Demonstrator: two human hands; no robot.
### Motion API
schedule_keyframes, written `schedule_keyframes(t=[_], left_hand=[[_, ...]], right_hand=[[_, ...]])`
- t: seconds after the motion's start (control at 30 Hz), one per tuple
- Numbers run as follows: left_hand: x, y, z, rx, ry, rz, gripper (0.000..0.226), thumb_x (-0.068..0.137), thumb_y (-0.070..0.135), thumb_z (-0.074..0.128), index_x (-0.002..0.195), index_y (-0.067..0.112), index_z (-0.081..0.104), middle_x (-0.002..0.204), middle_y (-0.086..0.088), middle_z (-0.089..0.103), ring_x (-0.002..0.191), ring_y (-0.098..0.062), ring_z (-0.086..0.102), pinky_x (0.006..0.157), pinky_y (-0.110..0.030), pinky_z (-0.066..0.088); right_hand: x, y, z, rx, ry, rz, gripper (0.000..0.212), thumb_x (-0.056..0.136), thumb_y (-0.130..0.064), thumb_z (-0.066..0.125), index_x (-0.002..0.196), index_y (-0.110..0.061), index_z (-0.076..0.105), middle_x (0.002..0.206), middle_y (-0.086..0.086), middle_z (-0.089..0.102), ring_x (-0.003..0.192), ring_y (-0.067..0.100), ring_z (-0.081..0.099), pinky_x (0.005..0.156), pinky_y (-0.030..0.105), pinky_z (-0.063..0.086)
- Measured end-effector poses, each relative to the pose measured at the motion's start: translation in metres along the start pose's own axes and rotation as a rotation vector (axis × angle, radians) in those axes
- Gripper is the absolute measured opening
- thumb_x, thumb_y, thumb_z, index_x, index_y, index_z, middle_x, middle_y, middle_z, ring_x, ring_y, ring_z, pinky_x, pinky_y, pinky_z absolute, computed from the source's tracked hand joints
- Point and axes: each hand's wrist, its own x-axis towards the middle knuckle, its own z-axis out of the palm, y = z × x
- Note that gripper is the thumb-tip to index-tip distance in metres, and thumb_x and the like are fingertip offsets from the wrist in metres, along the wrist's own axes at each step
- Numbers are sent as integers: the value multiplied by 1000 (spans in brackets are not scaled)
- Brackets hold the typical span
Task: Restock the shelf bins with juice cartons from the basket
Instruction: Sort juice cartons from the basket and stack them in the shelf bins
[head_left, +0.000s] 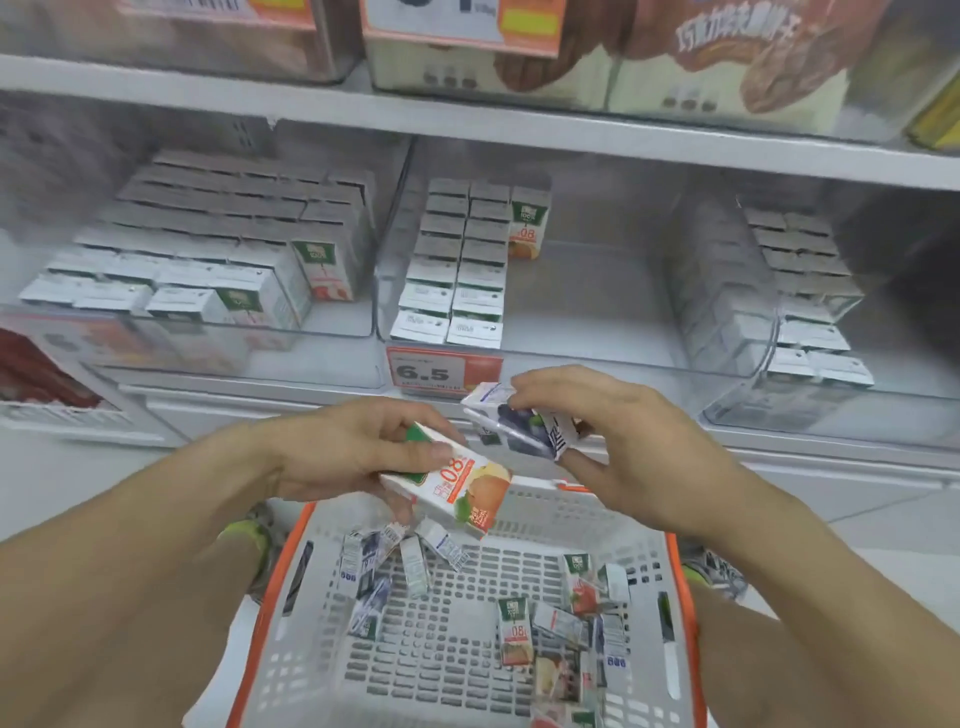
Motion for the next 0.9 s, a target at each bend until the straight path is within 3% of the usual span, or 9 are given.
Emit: schedule_keyframes(t=[0.07, 0.17, 0.3, 0.37, 0.5, 0.63, 0.73, 0.8, 0.9], left_hand=[[-6, -6, -2, -113, 43, 36, 45, 83, 27, 71, 123, 8, 64, 95, -15, 70, 71, -23, 64, 57, -28, 55], [-5, -10, -2, -158, 61, 56, 62, 73, 51, 79, 116, 8, 69, 94, -14, 71, 65, -16, 61, 52, -24, 49], [-1, -3, 8, -285, 145, 30, 80, 73, 66, 57, 123, 4, 64, 95, -13, 67, 61, -14, 54, 43, -20, 40], [1, 3, 16, -330, 168, 27, 78, 72, 69, 51, 121, 10, 66, 90, -11, 67, 59, -14, 51, 42, -20, 31], [13, 8, 27, -300, 269, 3, 48, 77, 63, 60, 100, 24, 74, 69, -1, 63, 49, -10, 43, 50, -27, 12], [20, 2, 26, -164, 273, 32, 31, 81, 49, 71, 87, 19, 71, 63, -3, 58, 45, -12, 36, 45, -26, 17], [21, 0, 30, -120, 213, 81, 23, 81, 41, 66, 74, 19, 72, 66, -7, 63, 45, -13, 39, 39, -24, 24], [21, 2, 35, -42, 171, 127, 20, 82, 39, 66, 73, 21, 71, 67, -6, 62, 49, -14, 43, 41, -26, 24], [24, 6, 42, 124, 106, 171, 24, 80, 44, 70, 84, 20, 70, 65, 0, 55, 55, -16, 44, 45, -29, 26]], right_hand=[[3, -8, 1, 73, 82, -35, 61, 79, 4, 72, 127, -32, 60, 138, -23, 52, 123, 0, 54, 91, 31, 53], [8, -13, 8, 51, 140, -80, 65, 77, 9, 72, 127, -32, 61, 141, -22, 51, 126, 1, 53, 94, 33, 53], [6, -14, 17, -35, 179, -167, 58, 82, 12, 67, 127, -24, 63, 145, -12, 52, 122, 16, 58, 90, 40, 55], [5, -14, 21, -49, 160, -203, 64, 80, 18, 65, 127, -25, 61, 146, -11, 49, 122, 17, 56, 89, 40, 55], [1, -15, 27, 92, 15, -266, 63, 73, 24, 54, 112, -22, 71, 147, -14, 49, 142, 18, 38, 108, 32, 42], [-6, -5, 19, 610, 99, -17, 51, 75, 23, 52, 104, -13, 74, 124, -5, 67, 122, 20, 60, 101, 38, 50], [-3, 9, 12, 799, 194, 296, 30, 85, -6, 75, 111, -19, 66, 117, -3, 67, 102, 16, 67, 85, 44, 57], [-1, 15, 12, 822, 73, 441, 45, 77, -30, 78, 119, -27, 62, 115, -1, 65, 89, 15, 67, 78, 50, 56], [-1, 20, 16, 884, -178, 477, 55, 80, -36, 78, 130, -29, 57, 112, 6, 63, 86, 26, 66, 73, 44, 55]])
